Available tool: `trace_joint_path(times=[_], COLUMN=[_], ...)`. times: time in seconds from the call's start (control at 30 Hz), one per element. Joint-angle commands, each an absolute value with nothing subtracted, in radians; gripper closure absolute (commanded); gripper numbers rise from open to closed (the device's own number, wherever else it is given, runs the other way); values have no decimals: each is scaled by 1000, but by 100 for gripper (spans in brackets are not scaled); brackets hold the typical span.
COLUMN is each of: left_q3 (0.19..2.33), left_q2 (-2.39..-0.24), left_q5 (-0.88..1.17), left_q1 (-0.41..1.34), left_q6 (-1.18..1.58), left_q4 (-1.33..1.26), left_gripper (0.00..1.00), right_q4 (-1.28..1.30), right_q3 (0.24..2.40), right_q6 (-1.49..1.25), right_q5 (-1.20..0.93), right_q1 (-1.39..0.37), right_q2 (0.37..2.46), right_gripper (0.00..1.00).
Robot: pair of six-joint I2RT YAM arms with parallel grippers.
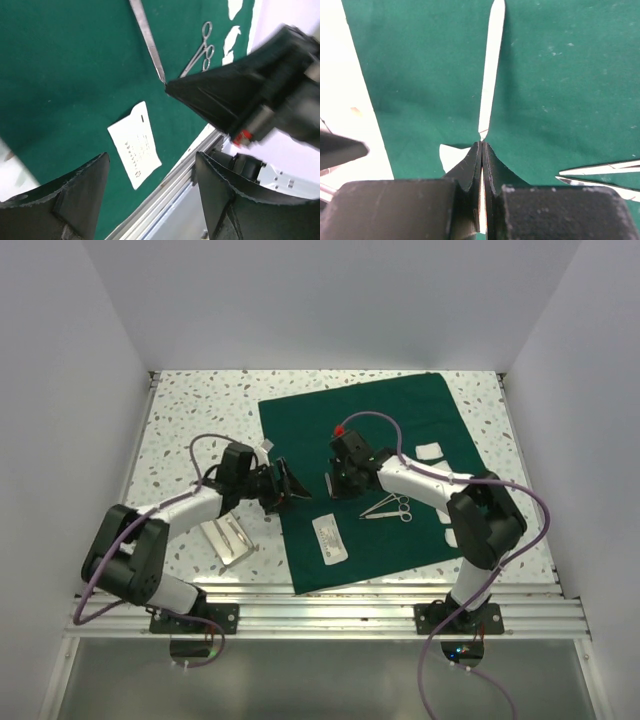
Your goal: Prepare the surgical pack
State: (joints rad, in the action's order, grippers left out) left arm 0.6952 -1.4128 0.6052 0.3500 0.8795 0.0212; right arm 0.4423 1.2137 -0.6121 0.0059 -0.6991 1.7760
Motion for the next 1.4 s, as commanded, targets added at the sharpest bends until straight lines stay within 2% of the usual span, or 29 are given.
trace_joint_path(times=[0.0,0.37,0.87,1.03,1.13,1.17,1.2,1.37], left_q3=[721,799,925,965,934,917,895,888], left_q2=[-1512,-1683,-1876,-1899,-1835,-1775,-1749,-1642], left_q5=[594,564,572,554,471,397,361,240], left_q1=[396,442,476,485,480,479,479,454], left_q6=[1037,1224,1333,1310,1272,1263,1249,1161], left_q4=[-150,-241,-258,-206,-127,-114,-98,73], left_gripper=[27,31,33,35,36,35,35,32], right_q4=[374,319,308,324,380,405,425,457], right_q3=[1200,1174,1163,1164,1184,1219,1232,1241], right_q6=[-581,-620,-630,-637,-637,-623,-618,-612], right_q5=[-52,-109,-123,-112,-83,-60,-55,-44], right_q1=[-696,-692,-684,-680,-670,-670,-676,-699], right_q2=[1730,1715,1704,1707,1713,1723,1742,1767], right_gripper=[100,100,100,100,100,98,88,74])
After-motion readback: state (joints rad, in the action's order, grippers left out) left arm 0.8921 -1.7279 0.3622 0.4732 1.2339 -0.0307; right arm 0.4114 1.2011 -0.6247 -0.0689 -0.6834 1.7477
